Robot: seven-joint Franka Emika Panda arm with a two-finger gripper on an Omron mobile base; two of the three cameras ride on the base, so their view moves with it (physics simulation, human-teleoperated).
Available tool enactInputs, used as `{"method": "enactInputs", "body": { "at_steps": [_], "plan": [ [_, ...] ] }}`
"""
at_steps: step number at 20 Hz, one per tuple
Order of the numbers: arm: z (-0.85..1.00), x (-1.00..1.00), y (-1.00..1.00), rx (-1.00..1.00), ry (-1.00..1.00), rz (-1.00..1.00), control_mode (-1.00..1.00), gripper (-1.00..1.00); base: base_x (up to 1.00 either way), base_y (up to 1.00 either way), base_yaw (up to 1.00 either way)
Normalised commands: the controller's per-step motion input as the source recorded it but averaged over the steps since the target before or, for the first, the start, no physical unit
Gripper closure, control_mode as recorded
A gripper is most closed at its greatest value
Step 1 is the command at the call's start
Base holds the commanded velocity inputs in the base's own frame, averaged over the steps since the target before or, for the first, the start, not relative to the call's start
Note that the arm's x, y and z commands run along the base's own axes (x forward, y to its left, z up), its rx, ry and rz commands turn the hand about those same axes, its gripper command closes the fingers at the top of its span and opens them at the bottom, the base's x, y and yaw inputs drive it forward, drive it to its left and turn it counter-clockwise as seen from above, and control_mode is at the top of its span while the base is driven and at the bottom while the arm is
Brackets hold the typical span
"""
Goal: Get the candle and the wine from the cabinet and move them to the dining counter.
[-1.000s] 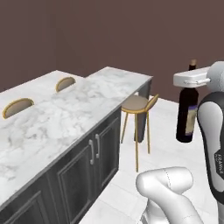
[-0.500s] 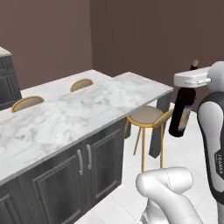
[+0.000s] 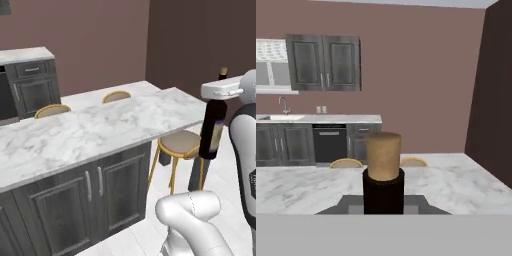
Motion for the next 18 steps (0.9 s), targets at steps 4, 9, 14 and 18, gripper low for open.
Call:
{"method": "enactInputs", "body": {
  "at_steps": [4,9,14,18],
  "plan": [
    [0.00,0.00,0.00,0.00,0.00,0.00,1.00,1.00,-0.01,0.11,0.36],
    [0.00,0.00,0.00,0.00,0.00,0.00,1.00,1.00,0.02,0.20,0.36],
    [0.00,0.00,0.00,0.00,0.00,0.00,1.00,1.00,0.30,0.16,0.23],
    [0.00,0.00,0.00,0.00,0.00,0.00,1.00,1.00,0.43,0.23,0.15]
  ]
}}
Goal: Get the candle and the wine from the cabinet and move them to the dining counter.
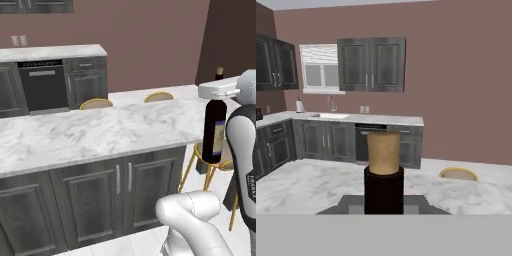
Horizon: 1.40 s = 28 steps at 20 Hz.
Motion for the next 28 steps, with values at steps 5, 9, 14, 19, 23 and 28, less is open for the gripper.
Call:
{"method": "enactInputs", "body": {
  "at_steps": [5,9,14,19,23,28],
  "plan": [
    [0.00,0.00,0.00,0.00,0.00,0.00,1.00,1.00,0.51,0.36,0.11],
    [0.00,0.00,0.00,0.00,0.00,0.00,1.00,1.00,0.53,0.39,0.06],
    [0.00,0.00,0.00,0.00,0.00,0.00,1.00,1.00,0.61,0.30,0.02],
    [0.00,0.00,0.00,0.00,0.00,0.00,1.00,1.00,0.65,0.11,0.02],
    [0.00,0.00,0.00,0.00,0.00,0.00,1.00,1.00,0.63,0.00,0.00],
    [0.00,0.00,0.00,0.00,0.00,0.00,1.00,1.00,0.59,0.00,0.00]
  ]
}}
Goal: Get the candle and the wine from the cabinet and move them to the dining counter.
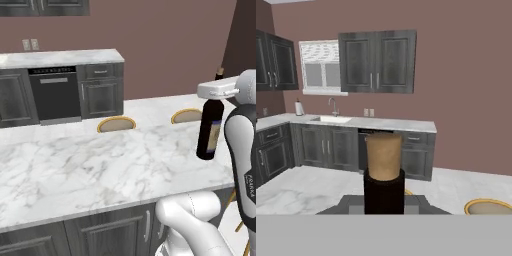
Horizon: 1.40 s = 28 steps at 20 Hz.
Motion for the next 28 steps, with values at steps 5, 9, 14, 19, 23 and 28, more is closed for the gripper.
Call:
{"method": "enactInputs", "body": {
  "at_steps": [5,9,14,19,23,28],
  "plan": [
    [-0.01,0.14,0.00,0.00,0.00,0.00,-1.00,1.00,0.49,0.00,0.00],
    [-0.10,0.73,0.00,0.00,0.00,0.00,-1.00,1.00,0.00,0.00,0.00],
    [-0.20,0.77,0.00,0.00,0.00,0.00,-1.00,1.00,0.00,0.00,0.00],
    [-0.30,0.79,0.00,0.00,0.00,0.00,-1.00,1.00,0.00,0.00,0.00],
    [-0.32,0.77,0.00,0.00,0.00,0.00,-1.00,1.00,0.00,0.00,0.00],
    [-0.33,0.80,0.00,0.00,0.00,0.00,-1.00,1.00,0.00,0.00,0.00]
  ]
}}
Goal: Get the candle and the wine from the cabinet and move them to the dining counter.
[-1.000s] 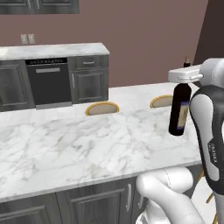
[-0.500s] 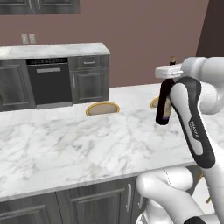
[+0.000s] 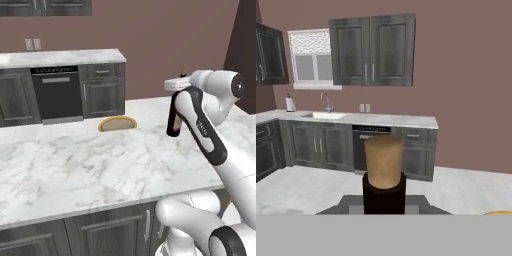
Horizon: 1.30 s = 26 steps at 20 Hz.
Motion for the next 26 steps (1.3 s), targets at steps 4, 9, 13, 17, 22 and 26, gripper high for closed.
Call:
{"method": "enactInputs", "body": {
  "at_steps": [4,9,13,17,22,26],
  "plan": [
    [-0.32,0.79,0.00,0.00,0.00,0.00,-1.00,1.00,0.00,0.00,0.00],
    [-0.32,0.73,0.00,0.00,0.01,0.00,-1.00,1.00,0.00,0.00,0.00],
    [-0.27,0.68,0.00,0.00,0.05,0.00,-1.00,1.00,0.00,0.00,0.00],
    [-0.31,0.63,0.00,0.00,0.05,0.00,-1.00,1.00,0.00,0.00,0.00],
    [-0.33,0.54,-0.04,0.00,0.05,0.00,-1.00,1.00,0.00,0.00,0.00],
    [-0.30,0.36,-0.13,0.00,0.06,0.00,-1.00,1.00,0.00,0.00,0.00]
  ]
}}
